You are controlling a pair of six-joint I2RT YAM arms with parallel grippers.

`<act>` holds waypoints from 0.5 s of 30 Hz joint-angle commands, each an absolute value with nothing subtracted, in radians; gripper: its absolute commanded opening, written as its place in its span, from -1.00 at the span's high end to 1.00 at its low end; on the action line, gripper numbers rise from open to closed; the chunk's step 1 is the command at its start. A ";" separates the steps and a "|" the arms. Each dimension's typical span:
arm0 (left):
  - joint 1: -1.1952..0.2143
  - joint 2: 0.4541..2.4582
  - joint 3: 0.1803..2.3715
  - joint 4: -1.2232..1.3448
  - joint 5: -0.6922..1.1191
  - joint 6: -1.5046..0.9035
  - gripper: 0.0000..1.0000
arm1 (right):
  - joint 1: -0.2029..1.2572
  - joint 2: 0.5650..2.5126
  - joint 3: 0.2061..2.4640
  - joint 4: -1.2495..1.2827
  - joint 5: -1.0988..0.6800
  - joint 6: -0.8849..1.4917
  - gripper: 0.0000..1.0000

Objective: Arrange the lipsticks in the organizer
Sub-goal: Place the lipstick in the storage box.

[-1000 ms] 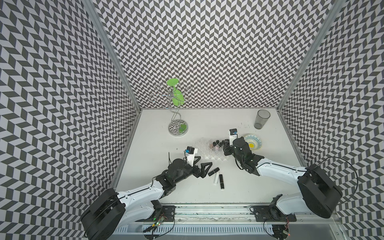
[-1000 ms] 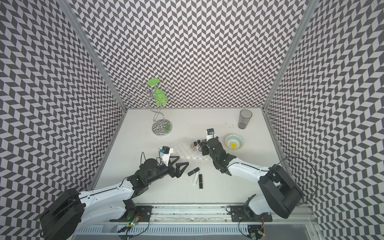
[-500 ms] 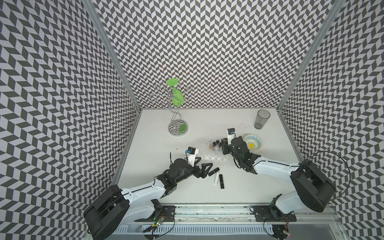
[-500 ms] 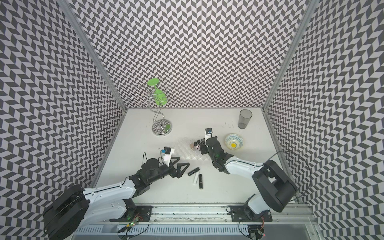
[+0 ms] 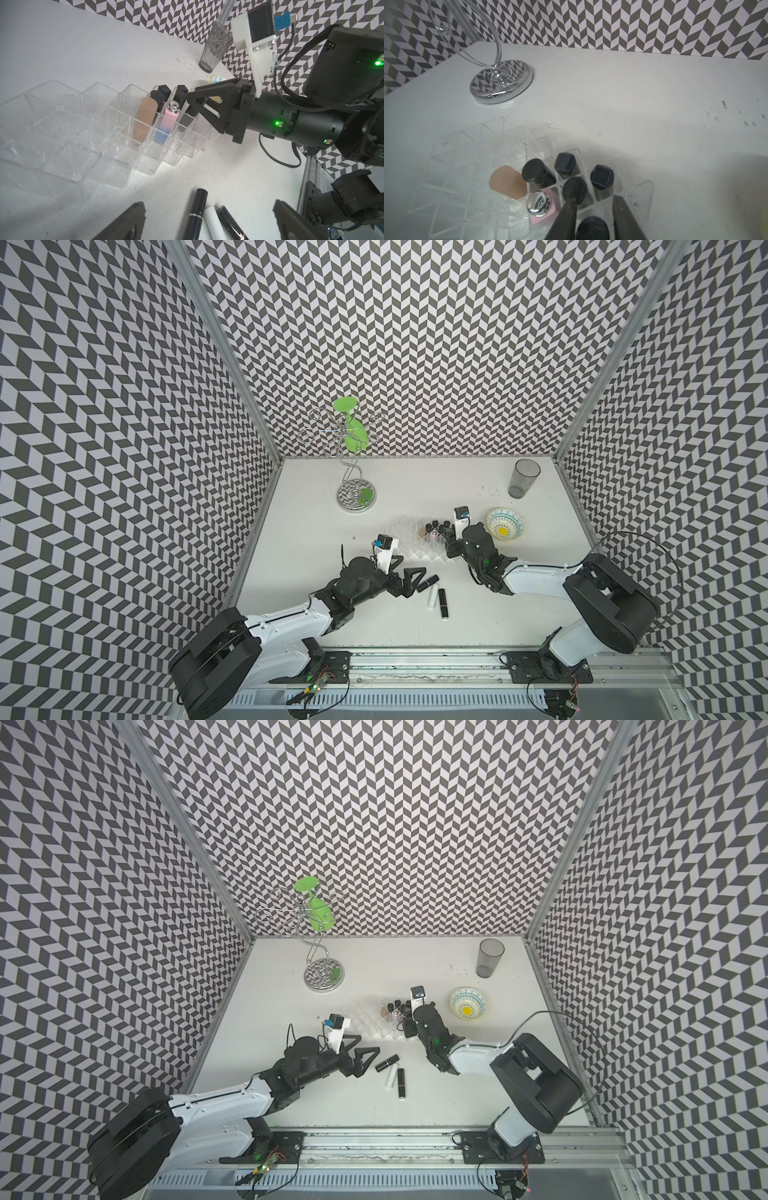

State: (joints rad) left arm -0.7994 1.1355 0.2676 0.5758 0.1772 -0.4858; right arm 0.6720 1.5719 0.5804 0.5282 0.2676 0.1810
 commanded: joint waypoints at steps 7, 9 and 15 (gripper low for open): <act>-0.858 1.239 0.301 0.600 0.167 -0.469 -0.89 | 0.686 1.451 0.569 0.550 0.204 0.213 0.00; -0.881 1.284 0.332 0.543 0.139 -0.448 -0.77 | 0.690 1.378 0.564 0.497 0.203 0.239 -0.01; -0.959 1.427 0.445 0.371 -0.009 -0.429 -0.60 | 0.690 1.163 0.514 0.323 0.126 0.328 -0.01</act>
State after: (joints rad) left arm -0.9352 1.3956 0.4000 0.4690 0.0822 -0.4503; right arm 0.6849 1.2213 0.5495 0.3996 0.1822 0.2741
